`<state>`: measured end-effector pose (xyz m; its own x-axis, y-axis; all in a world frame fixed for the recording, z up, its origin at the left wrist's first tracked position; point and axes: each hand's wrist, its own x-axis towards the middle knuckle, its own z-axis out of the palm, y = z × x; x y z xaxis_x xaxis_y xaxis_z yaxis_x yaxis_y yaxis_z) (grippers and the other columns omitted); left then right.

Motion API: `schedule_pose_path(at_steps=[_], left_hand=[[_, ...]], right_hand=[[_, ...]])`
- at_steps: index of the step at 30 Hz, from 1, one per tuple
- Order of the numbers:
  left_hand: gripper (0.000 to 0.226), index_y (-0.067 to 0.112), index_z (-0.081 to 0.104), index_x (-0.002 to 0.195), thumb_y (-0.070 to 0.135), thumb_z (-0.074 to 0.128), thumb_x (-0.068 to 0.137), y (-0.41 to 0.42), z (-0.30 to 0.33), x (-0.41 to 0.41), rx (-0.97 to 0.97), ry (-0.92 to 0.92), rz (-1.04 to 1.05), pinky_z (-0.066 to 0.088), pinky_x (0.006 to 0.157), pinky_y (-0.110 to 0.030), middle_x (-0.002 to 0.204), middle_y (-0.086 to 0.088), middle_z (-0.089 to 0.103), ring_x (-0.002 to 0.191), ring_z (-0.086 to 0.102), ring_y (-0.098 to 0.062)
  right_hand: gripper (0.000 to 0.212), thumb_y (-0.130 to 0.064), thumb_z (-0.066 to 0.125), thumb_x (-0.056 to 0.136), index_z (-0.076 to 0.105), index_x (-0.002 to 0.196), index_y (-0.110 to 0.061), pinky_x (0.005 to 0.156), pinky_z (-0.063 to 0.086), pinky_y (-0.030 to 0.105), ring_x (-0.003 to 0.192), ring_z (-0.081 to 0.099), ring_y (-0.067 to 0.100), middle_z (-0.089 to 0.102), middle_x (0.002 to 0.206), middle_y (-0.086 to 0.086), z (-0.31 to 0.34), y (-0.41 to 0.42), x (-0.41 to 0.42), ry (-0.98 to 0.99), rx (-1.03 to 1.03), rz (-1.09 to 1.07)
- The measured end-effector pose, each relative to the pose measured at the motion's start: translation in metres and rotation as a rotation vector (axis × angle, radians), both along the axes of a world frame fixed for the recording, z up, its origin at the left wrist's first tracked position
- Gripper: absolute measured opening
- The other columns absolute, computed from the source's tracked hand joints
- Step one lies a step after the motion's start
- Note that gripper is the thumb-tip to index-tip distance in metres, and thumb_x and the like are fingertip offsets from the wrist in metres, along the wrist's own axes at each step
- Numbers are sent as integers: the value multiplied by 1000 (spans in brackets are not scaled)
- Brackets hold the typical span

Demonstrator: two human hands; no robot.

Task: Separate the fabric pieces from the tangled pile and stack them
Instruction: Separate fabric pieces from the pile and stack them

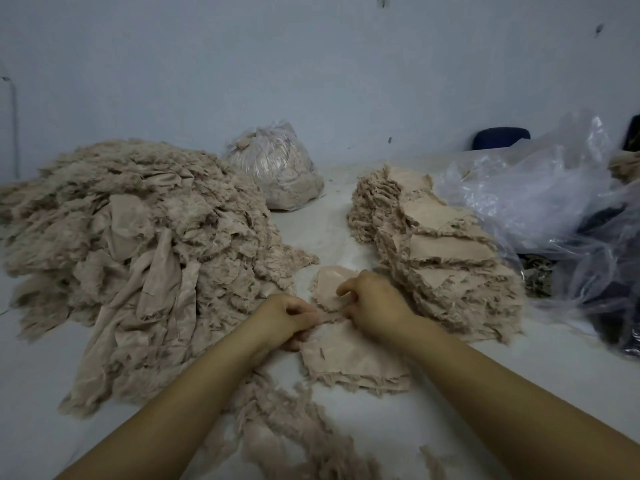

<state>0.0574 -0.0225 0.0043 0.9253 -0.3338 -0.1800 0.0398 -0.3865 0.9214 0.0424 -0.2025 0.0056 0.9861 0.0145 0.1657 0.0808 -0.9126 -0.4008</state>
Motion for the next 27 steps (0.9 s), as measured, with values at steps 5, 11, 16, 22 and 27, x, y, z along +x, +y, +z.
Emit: schedule_pose_path(at_steps=[5, 11, 16, 22, 27], left_hand=[[16, 0, 63, 93, 15, 60, 91, -9, 2, 12, -251, 185, 159, 55, 52, -22, 73, -11, 61, 58, 60, -13], [9, -2, 57, 93, -2, 48, 94, -25, 14, 18, -639, 316, 248, 59, 53, -34, 78, -19, 67, 65, 68, -25], [14, -3, 54, 101, -4, 41, 95, -21, 35, 16, -814, 314, 102, 59, 67, -43, 94, -21, 61, 84, 62, -28], [16, -1, 59, 99, -5, 46, 91, -10, 30, -11, -749, 337, -22, 60, 60, -33, 84, -16, 69, 72, 68, -23], [12, 2, 56, 92, -9, 51, 88, -3, 22, -23, -631, 291, 30, 59, 53, -30, 71, -14, 69, 57, 68, -19]], right_hand=[[17, -28, 65, 90, 75, 97, -16, 80, 49, 27, 92, 61, 19, 66, 97, 2, -7, 7, 17, -22, 98, -40], [13, -33, 66, 87, 76, 83, -25, 70, 44, 18, 72, 56, 4, 61, 79, -5, 6, 19, 0, -167, 540, 85], [31, -43, 52, 96, 53, 123, -28, 94, 44, 37, 109, 53, 23, 52, 117, 2, 33, 4, -3, 113, 1020, -150], [25, -1, 61, 89, 68, 108, -15, 57, 56, 23, 64, 68, 13, 72, 76, 5, 33, -2, -23, 279, 1556, -53], [22, 3, 68, 82, 72, 80, -18, 60, 51, 14, 64, 61, 6, 66, 75, 0, 28, -14, -41, -124, 1237, -91]])
